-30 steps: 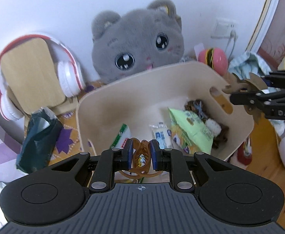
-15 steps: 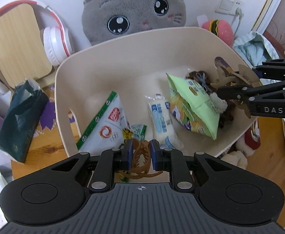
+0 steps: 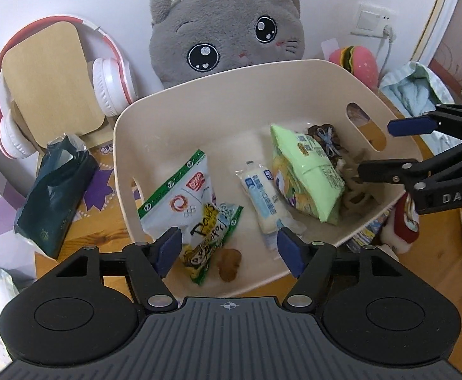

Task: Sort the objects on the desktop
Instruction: 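Grasp the blue-and-white tissue box with the left tool while the right tool grasps the juice box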

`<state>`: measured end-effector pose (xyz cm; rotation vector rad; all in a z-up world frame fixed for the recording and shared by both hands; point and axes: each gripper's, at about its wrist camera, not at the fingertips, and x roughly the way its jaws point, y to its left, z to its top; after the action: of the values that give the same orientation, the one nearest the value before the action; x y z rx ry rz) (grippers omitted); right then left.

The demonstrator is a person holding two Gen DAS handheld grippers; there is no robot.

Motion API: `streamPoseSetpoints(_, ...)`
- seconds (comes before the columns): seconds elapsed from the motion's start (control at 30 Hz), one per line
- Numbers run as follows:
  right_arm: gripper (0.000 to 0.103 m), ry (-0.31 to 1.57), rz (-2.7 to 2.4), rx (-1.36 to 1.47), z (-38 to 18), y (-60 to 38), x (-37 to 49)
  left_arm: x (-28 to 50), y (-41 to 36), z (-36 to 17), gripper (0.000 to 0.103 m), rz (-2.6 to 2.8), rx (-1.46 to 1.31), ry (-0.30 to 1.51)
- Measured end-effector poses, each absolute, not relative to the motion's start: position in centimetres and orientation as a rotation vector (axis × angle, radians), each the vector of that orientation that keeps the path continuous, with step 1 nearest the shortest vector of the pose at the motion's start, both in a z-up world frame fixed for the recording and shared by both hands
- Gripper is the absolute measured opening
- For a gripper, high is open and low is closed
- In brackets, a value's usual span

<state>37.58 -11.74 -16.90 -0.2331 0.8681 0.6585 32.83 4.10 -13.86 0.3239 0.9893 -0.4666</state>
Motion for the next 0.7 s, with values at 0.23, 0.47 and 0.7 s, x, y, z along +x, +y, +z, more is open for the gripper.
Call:
streamPoseSetpoints(0.23, 0.091, 0.797, 0.637, -0.080, -16.0, -14.7, 34.5, 30.6, 6.8, -12.7, 0.070, -0.445, 0.222, 0.940)
streamPoseSetpoints(0.47, 0.093, 0.811, 0.707, -0.097, -17.3, -15.8, 29.6, 27.7, 9.2, -12.5, 0.075, -0.407, 0.239, 0.894)
streamPoseSetpoints(0.7, 0.097, 0.913, 0.805, -0.124, -20.0, -14.9, 26.1, 26.8, 10.2, -15.6, 0.076, -0.394, 0.305, 0.978)
